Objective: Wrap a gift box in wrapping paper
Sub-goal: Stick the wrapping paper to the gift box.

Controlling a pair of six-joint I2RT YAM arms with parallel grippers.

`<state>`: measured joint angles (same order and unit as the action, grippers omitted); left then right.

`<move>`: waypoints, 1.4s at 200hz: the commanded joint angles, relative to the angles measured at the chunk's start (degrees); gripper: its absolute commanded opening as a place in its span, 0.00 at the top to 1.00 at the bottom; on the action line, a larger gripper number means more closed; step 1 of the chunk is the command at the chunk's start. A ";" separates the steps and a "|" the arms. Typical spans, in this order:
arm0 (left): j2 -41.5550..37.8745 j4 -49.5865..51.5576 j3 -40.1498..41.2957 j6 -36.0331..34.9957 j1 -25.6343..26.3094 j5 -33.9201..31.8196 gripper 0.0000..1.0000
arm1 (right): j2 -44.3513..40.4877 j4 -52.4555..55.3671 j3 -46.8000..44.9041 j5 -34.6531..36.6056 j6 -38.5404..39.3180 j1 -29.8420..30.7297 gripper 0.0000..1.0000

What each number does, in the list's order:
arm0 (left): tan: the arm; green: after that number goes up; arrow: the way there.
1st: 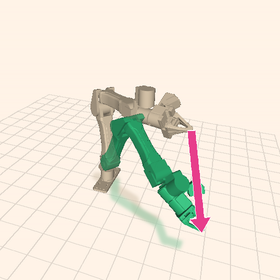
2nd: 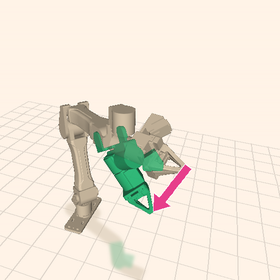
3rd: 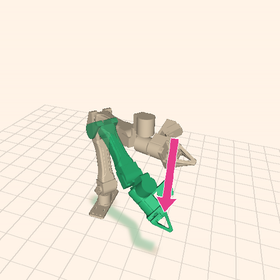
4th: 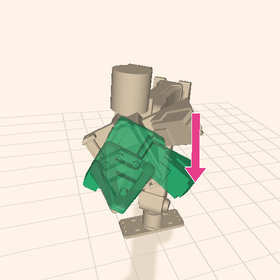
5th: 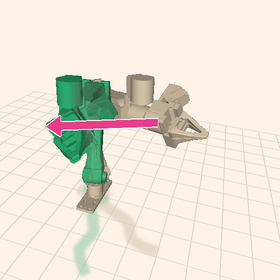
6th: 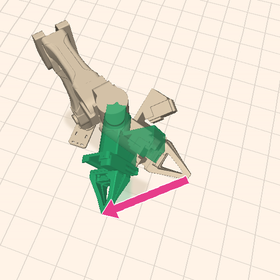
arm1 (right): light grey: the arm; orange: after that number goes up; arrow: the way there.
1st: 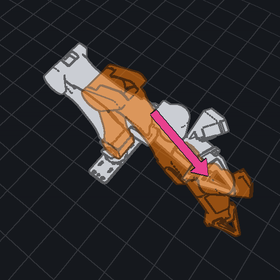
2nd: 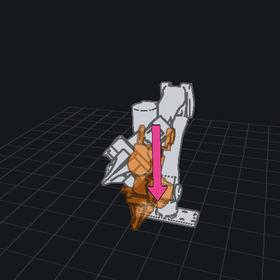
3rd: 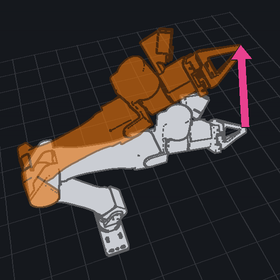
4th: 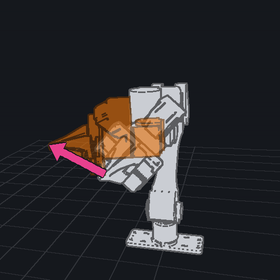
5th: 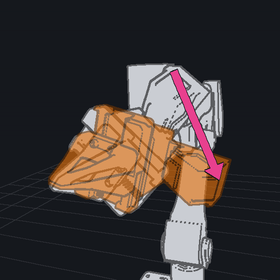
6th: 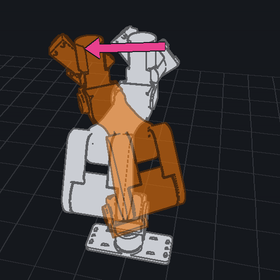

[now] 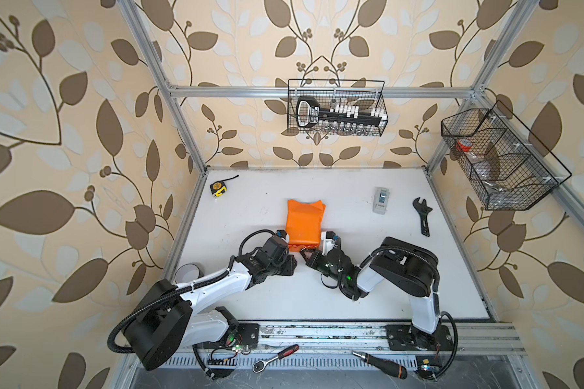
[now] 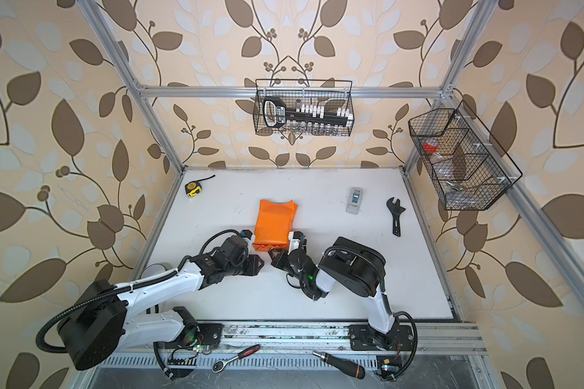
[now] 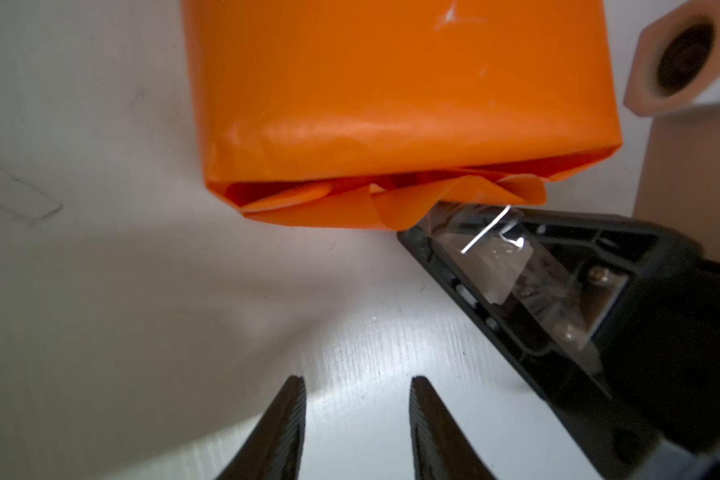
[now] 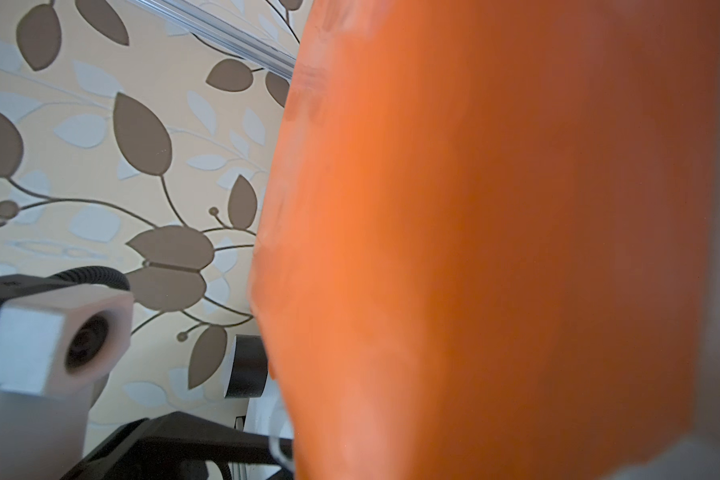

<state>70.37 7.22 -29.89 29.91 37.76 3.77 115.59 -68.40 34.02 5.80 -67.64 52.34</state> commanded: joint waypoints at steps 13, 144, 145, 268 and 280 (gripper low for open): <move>2.08 -3.56 -2.28 0.99 -0.58 -2.97 0.56 | -2.43 -2.44 -1.32 0.39 -1.36 -0.16 1.00; 6.10 -6.65 -3.69 1.67 -0.59 -4.47 0.55 | -5.35 0.00 -0.32 0.11 -0.59 -0.39 1.00; 6.01 -6.63 -3.69 1.65 -0.63 -4.52 0.55 | -5.41 0.01 -0.30 0.10 -0.58 -0.35 1.00; 3.27 -4.05 -4.12 0.80 -1.60 -6.05 0.53 | -6.29 2.66 2.86 -0.64 -0.26 -0.20 1.00; 2.48 -3.32 -4.08 0.49 -2.01 -6.18 0.53 | -6.18 2.83 3.22 -0.77 -0.22 -0.23 1.00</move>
<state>75.88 2.61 -32.29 31.29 36.91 -0.58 110.19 -65.63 35.42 5.72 -67.90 52.05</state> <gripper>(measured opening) 0.471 0.047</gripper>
